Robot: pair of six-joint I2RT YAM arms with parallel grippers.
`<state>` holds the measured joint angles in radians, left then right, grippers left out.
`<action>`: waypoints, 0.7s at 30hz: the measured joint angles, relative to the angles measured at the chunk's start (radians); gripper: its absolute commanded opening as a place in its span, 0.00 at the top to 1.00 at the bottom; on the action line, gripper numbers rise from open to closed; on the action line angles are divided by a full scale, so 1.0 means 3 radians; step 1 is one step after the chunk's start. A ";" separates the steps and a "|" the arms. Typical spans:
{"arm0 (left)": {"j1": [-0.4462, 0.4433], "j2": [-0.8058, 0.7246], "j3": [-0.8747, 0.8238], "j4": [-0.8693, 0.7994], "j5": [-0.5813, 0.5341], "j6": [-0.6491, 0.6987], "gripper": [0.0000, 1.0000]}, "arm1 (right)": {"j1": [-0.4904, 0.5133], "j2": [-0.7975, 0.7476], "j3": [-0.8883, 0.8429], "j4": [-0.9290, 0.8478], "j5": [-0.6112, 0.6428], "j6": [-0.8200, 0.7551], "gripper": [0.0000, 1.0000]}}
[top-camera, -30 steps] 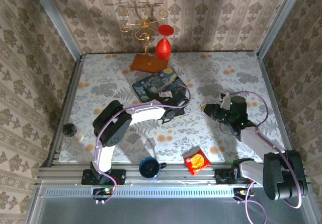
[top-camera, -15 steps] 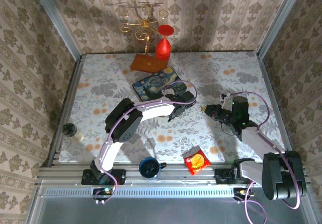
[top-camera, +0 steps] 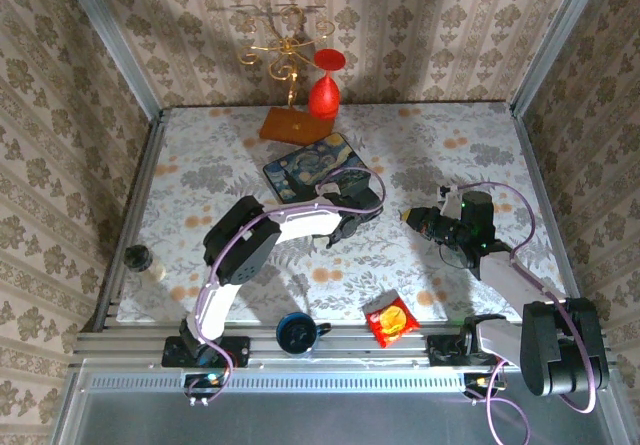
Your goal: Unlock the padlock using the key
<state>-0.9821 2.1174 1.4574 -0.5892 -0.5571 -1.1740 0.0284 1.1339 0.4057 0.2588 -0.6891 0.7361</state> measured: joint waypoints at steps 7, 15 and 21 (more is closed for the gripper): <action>0.0048 0.0000 -0.0001 0.0132 0.0122 0.0275 0.32 | 0.0000 -0.0084 -0.0011 0.0009 0.0001 0.0003 1.00; 0.0083 -0.0001 0.0010 0.0277 0.0239 0.0534 0.45 | 0.0000 -0.0206 -0.0029 -0.0001 0.0003 0.0003 1.00; 0.0092 -0.0001 0.0015 0.0338 0.0301 0.0552 0.58 | 0.0000 -0.0206 -0.0029 -0.0005 0.0003 0.0003 1.00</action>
<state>-0.9546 2.1170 1.4620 -0.4877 -0.4667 -1.0084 0.0284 1.0721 0.3969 0.2573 -0.6884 0.7368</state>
